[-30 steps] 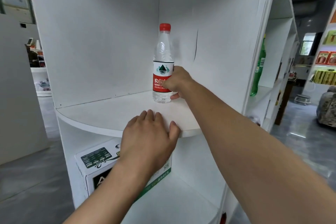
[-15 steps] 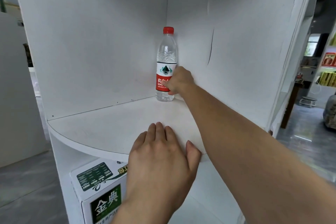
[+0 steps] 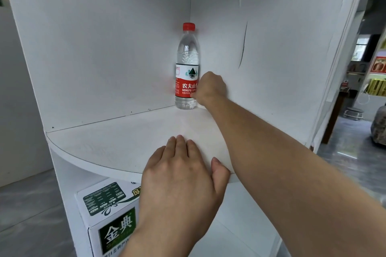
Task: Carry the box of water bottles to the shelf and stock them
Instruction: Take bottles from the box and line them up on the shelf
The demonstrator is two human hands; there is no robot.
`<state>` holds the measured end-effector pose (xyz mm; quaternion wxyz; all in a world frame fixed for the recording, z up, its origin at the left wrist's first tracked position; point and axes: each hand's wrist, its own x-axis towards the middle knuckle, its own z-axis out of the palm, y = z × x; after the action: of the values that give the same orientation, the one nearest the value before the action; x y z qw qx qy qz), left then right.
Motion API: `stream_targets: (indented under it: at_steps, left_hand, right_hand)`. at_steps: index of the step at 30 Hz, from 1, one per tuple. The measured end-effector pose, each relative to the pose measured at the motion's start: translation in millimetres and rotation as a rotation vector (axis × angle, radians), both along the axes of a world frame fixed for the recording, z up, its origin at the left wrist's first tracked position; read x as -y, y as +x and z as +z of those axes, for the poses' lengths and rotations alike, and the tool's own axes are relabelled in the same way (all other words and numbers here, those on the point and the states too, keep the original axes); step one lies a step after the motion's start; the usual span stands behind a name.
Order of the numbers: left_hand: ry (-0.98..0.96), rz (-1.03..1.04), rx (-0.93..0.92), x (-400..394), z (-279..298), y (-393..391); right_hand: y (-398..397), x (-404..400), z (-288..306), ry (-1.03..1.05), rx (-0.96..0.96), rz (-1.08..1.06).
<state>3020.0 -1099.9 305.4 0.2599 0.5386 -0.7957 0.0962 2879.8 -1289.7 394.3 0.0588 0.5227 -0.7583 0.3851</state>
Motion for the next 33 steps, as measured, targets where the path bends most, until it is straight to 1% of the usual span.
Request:
stream_targets:
  at_steps: [4,8,11,13,15,19,21,23,26,28,30,32,33]
  left_hand:
    - [0.023,-0.001,0.011,-1.5,1.3,0.4]
    - [0.053,-0.002,0.038,-3.4,4.9,2.1]
    - [0.041,0.006,0.046,-4.5,7.6,2.8]
    - [0.038,0.011,0.048,-6.1,11.6,3.6]
    - [0.002,0.022,0.044,-9.2,15.6,5.0]
    - [-0.069,0.044,0.066,-10.8,17.4,5.4]
    - [-0.051,0.048,0.063,-17.5,21.6,3.0]
    - [-0.022,0.018,-0.012,-20.7,22.2,2.1]
    - [-0.076,-0.069,-0.108,-23.0,12.1,-3.5]
    - [-0.181,-0.157,-0.213,-33.3,1.2,-14.2]
    - [-0.218,-0.335,-0.307,-59.4,-17.8,-38.3]
    - [-0.182,-0.585,-0.358,-88.1,-43.9,-64.7]
    - [-0.144,-0.677,-0.360,-99.3,-60.7,-76.6]
  right_hand:
    - [3.9,6.7,-2.8,-0.046,-0.008,0.041]
    - [1.8,6.0,-3.8,0.006,-0.003,0.070]
    - [0.7,0.8,-1.7,0.036,0.001,0.090]
    - [3.2,-7.4,-0.7,0.093,-0.014,0.119]
    - [7.4,-29.3,-0.4,0.204,-0.050,0.174]
    - [7.8,-110.5,-8.1,0.372,-0.245,0.296]
    - [-1.4,-155.8,-17.5,0.372,-0.253,0.352]
    - [-13.1,-197.9,-30.1,0.309,-0.223,0.397]
    - [-42.4,-254.8,-65.1,0.156,-0.193,0.387]
    - [-55.7,-287.1,-94.1,-0.037,-0.210,0.388]
    - [-73.5,-312.1,-133.1,-0.215,-0.192,0.344]
    - [-95.0,-331.0,-186.8,-0.235,-0.096,0.284]
    - [-105.9,-338.5,-217.4,-0.179,-0.021,0.247]
